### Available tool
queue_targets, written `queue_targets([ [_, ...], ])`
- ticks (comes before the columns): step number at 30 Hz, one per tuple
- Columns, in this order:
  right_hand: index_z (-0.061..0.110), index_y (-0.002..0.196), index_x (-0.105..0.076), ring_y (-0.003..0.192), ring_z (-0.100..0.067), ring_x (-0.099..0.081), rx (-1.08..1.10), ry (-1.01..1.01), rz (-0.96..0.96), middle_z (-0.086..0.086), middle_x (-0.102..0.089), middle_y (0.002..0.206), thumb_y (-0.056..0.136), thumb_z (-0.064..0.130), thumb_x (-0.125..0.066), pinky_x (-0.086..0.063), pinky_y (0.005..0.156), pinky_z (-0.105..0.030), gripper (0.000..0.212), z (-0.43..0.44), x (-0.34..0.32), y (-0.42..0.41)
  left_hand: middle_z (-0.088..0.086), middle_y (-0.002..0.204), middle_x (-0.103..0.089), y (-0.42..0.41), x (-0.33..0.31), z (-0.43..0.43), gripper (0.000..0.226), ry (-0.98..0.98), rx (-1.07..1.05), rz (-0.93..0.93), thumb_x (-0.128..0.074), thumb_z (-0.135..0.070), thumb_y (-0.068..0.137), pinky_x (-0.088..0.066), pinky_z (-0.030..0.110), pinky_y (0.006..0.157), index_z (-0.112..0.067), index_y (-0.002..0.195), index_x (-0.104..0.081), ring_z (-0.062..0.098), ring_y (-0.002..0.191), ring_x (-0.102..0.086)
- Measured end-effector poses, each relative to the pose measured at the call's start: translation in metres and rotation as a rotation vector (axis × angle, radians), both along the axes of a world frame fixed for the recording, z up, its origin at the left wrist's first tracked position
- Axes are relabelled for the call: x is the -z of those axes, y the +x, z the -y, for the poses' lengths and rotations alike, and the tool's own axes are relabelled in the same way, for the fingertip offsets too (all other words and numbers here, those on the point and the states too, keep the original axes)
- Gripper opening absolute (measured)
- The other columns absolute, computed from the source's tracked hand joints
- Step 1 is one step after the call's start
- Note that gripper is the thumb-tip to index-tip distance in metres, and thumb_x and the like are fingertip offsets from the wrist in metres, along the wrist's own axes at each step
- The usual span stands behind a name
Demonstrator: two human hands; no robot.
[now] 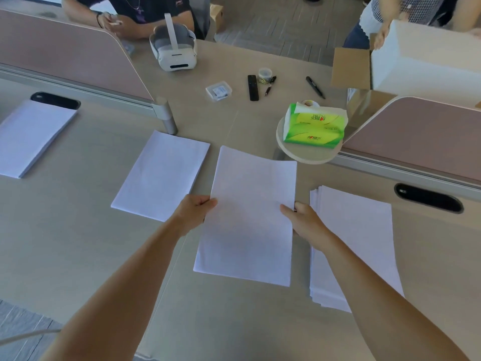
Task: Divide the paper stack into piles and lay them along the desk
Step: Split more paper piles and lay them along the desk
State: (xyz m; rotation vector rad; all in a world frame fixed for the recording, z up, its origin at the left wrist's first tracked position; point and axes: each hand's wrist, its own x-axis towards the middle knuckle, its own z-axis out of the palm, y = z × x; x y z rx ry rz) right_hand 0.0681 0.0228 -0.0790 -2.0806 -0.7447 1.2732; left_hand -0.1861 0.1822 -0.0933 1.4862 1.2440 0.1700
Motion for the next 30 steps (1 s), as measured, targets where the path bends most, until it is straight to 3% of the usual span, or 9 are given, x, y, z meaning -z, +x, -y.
queue_targets([
  [3, 0.016, 0.084, -0.044, 0.071, -0.021, -0.046, 0.042, -0.061, 0.014, -0.009, -0.044, 0.079, 0.092, 0.042, -0.041, -0.039, 0.065, -0.035, 0.028, -0.015, 0.021, -0.003, 0.005, 0.063, -0.043, 0.012, 0.015, -0.018, 0.039, -0.011, 0.035, -0.065, -0.061, -0.036, 0.087, -0.04, 0.03, 0.061, -0.008, 0.063, -0.051, 0.017, 0.06, -0.044],
  [6, 0.014, 0.076, -0.033, 0.068, -0.021, -0.035, 0.059, -0.108, 0.112, -0.005, -0.031, 0.07, 0.1, 0.026, -0.036, -0.03, 0.062, -0.034, 0.026, -0.031, 0.035, -0.002, 0.005, 0.063, -0.041, 0.027, 0.03, -0.035, 0.037, -0.005, 0.079, -0.15, -0.058, -0.033, 0.09, -0.037, 0.028, 0.06, -0.014, 0.061, -0.045, 0.018, 0.058, -0.041],
  [16, 0.012, 0.075, -0.037, 0.062, -0.02, -0.034, 0.092, -0.159, 0.094, -0.005, -0.033, 0.068, 0.099, 0.024, -0.034, -0.028, 0.056, -0.031, 0.027, -0.072, 0.071, 0.02, 0.003, 0.064, -0.037, 0.06, 0.06, -0.078, 0.031, -0.027, 0.13, -0.327, -0.05, -0.035, 0.082, -0.032, 0.03, 0.06, -0.018, 0.06, -0.039, 0.017, 0.059, -0.038],
  [21, 0.016, 0.069, -0.029, 0.055, -0.015, -0.026, 0.127, -0.154, 0.106, 0.0, -0.027, 0.062, 0.098, 0.023, -0.036, -0.022, 0.052, -0.027, 0.031, -0.074, 0.081, 0.03, 0.004, 0.065, -0.04, 0.072, 0.068, -0.088, 0.032, -0.028, 0.166, -0.364, -0.049, -0.032, 0.087, -0.032, 0.029, 0.06, -0.016, 0.061, -0.041, 0.017, 0.059, -0.041],
  [24, 0.012, 0.07, -0.038, 0.058, -0.02, -0.037, 0.139, -0.156, 0.101, -0.004, -0.037, 0.063, 0.098, 0.027, -0.038, -0.03, 0.053, -0.029, 0.032, -0.073, 0.084, 0.031, 0.002, 0.06, -0.037, 0.077, 0.066, -0.087, 0.043, 0.043, 0.15, -0.431, -0.049, -0.036, 0.092, -0.027, 0.024, 0.053, -0.018, 0.055, -0.034, 0.021, 0.056, -0.036],
  [26, 0.009, 0.071, -0.045, 0.06, -0.024, -0.048, 0.157, -0.175, 0.117, -0.008, -0.047, 0.065, 0.094, 0.032, -0.04, -0.042, 0.055, -0.034, 0.032, -0.072, 0.087, 0.032, 0.006, 0.063, -0.045, 0.081, 0.06, -0.084, 0.047, 0.099, 0.186, -0.505, -0.046, -0.043, 0.095, -0.033, 0.026, 0.052, -0.014, 0.057, -0.042, 0.026, 0.062, -0.046],
  [28, 0.004, 0.072, -0.052, 0.067, -0.03, -0.063, 0.173, -0.194, 0.119, -0.013, -0.061, 0.069, 0.086, 0.036, -0.042, -0.058, 0.064, -0.045, 0.036, -0.068, 0.093, 0.035, 0.018, 0.076, -0.058, 0.083, 0.055, -0.081, 0.052, 0.138, 0.223, -0.554, -0.042, -0.049, 0.096, -0.044, 0.031, 0.06, -0.007, 0.066, -0.053, 0.034, 0.076, -0.059],
  [30, 0.001, 0.069, -0.055, 0.073, -0.035, -0.068, 0.162, -0.2, 0.131, -0.02, -0.067, 0.074, 0.082, 0.034, -0.044, -0.061, 0.07, -0.047, 0.038, -0.067, 0.093, 0.037, 0.015, 0.078, -0.059, 0.084, 0.054, -0.078, 0.053, 0.165, 0.219, -0.56, -0.04, -0.053, 0.095, -0.042, 0.03, 0.06, -0.009, 0.067, -0.052, 0.033, 0.079, -0.062],
])
